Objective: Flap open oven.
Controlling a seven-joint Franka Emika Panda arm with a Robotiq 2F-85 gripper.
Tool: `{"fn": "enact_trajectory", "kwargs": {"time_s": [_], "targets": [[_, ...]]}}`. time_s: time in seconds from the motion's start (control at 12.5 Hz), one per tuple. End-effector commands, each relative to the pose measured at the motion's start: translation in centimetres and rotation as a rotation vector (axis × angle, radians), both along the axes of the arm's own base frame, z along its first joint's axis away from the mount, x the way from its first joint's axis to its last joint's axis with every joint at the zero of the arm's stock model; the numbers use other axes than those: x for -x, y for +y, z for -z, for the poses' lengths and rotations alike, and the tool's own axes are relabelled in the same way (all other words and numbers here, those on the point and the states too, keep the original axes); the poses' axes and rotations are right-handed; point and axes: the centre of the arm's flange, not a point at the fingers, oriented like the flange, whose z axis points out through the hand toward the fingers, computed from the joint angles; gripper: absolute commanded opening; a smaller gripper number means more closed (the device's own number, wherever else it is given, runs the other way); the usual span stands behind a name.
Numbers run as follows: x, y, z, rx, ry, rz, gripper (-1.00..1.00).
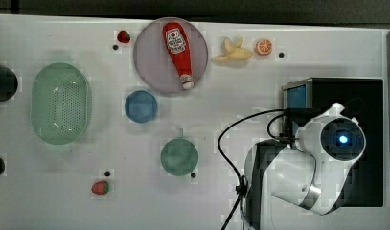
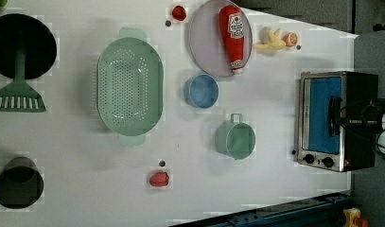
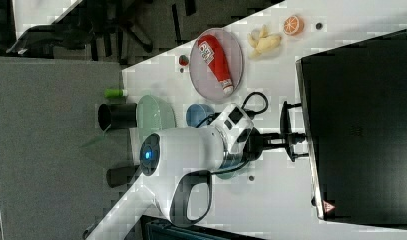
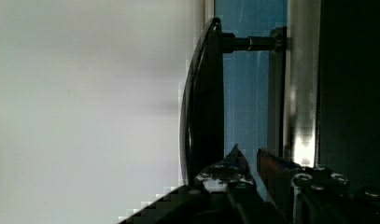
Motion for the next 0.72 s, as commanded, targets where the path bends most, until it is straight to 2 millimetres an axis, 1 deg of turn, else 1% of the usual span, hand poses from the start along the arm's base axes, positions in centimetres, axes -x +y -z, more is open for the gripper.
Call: {"fn": "enact_trajectory", "kwargs": {"time_s": [0.08,0.24,0.48,0.72], "targets": [[-1.9,6.4,1.9,0.033,0.024,-0.015,-0.65],[-2.1,9.1,3.1,0.071,0.045,-0.027,-0.65],[-2.3,12.4,4.9,0.157,0.057,-0.023,-0.65],[-2.5,15.7,7.8,0.265,0.067,-0.050,-0.65]]}}
